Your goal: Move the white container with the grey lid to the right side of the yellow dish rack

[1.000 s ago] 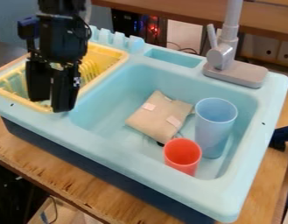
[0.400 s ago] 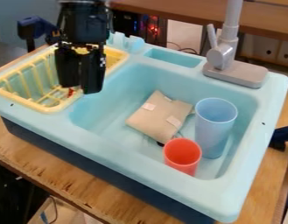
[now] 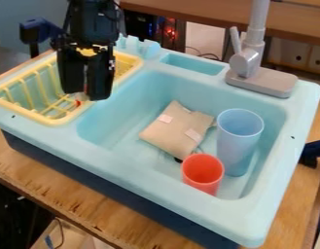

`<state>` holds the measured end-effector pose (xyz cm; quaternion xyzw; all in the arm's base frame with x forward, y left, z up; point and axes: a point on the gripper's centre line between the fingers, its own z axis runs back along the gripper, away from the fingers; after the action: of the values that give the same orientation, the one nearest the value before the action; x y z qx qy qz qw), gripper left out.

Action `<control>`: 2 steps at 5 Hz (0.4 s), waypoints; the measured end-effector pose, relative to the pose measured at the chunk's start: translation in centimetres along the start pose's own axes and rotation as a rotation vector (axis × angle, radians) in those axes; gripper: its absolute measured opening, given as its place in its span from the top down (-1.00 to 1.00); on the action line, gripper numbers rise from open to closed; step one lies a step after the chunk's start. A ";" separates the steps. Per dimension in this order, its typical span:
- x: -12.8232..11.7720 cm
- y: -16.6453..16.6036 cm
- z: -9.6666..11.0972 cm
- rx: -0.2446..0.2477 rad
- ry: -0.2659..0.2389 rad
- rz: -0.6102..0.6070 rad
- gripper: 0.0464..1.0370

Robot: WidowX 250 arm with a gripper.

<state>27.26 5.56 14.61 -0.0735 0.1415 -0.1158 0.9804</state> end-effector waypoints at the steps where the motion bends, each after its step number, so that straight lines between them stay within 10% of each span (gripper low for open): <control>1: -1.3 -0.3 0.8 0.031 -0.014 -0.008 -0.93; 2: -2.5 -0.5 1.5 0.062 -0.005 -0.015 -0.93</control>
<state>25.22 5.85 16.77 -0.0446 0.1351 -0.1273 0.9816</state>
